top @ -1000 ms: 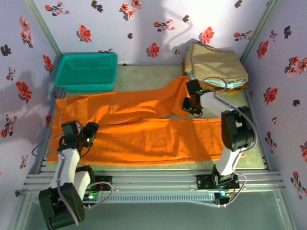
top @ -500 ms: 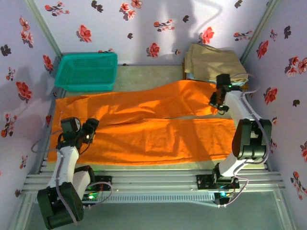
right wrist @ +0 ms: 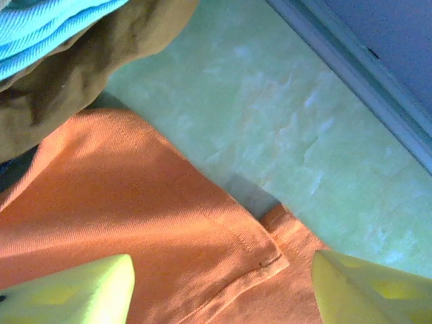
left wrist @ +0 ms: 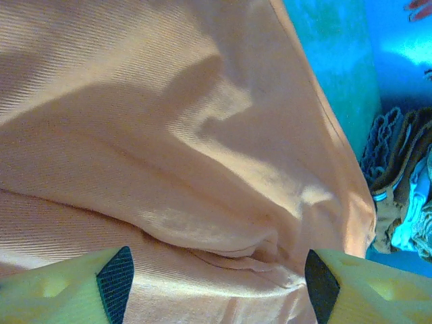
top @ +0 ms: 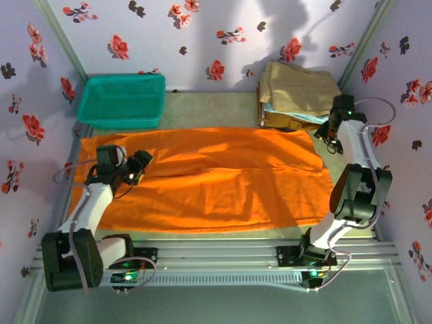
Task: Fold and stack the trousers
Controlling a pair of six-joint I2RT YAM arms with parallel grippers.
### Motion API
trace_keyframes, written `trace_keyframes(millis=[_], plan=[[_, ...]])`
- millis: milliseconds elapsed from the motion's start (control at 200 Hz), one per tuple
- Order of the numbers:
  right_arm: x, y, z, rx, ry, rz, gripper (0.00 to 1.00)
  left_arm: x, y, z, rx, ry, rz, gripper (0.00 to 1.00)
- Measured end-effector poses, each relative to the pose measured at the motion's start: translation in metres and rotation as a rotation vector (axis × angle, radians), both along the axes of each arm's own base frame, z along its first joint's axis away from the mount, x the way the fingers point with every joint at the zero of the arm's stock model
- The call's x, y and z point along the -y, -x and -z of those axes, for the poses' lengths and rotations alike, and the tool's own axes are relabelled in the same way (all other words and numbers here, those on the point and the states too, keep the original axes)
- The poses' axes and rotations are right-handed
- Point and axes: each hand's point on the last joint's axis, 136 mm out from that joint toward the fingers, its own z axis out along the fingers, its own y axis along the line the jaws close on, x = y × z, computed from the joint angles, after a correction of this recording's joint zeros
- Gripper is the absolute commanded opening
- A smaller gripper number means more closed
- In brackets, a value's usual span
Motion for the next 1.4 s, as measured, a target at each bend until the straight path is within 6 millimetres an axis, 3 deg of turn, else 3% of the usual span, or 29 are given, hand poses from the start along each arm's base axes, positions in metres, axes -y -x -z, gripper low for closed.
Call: trace_keyframes(millis=[140, 235, 360, 460, 570, 720, 800, 1045, 1215, 1310, 1400], plan=[[-0.064, 0.021, -0.007, 0.063, -0.05, -0.134, 0.73, 0.014, 0.001, 0.002, 0.021, -0.008, 0.039, 0.72], [-0.122, 0.037, -0.002, 0.111, -0.122, -0.259, 0.71, 0.027, 0.009, 0.013, 0.016, -0.013, 0.076, 0.72], [-0.194, 0.06, 0.033, 0.065, -0.223, -0.411, 0.68, 0.032, 0.027, 0.049, -0.048, -0.017, 0.086, 0.72], [-0.224, 0.072, 0.067, -0.011, -0.269, -0.459, 0.65, 0.027, 0.041, 0.075, -0.114, -0.031, 0.067, 0.72], [-0.233, 0.075, 0.096, -0.062, -0.288, -0.453, 0.64, 0.025, 0.039, 0.078, -0.105, -0.039, 0.053, 0.72], [-0.226, 0.095, 0.126, -0.112, -0.298, -0.423, 0.64, 0.02, 0.047, 0.078, -0.082, -0.046, 0.025, 0.72], [-0.226, 0.097, 0.121, -0.066, -0.318, -0.416, 0.64, 0.015, 0.059, 0.077, -0.073, -0.045, -0.004, 0.7], [-0.218, 0.131, 0.122, -0.054, -0.378, -0.395, 0.65, -0.001, 0.105, 0.076, -0.095, -0.034, -0.083, 0.7], [-0.208, 0.143, 0.115, -0.111, -0.348, -0.377, 0.67, -0.007, 0.114, 0.075, -0.125, -0.032, -0.114, 0.7], [-0.197, 0.122, 0.088, -0.083, -0.309, -0.361, 0.67, -0.008, 0.109, 0.071, -0.192, -0.048, -0.113, 0.71], [-0.182, 0.074, 0.047, 0.035, -0.294, -0.314, 0.67, -0.007, 0.086, 0.053, -0.206, -0.065, -0.097, 0.72]])
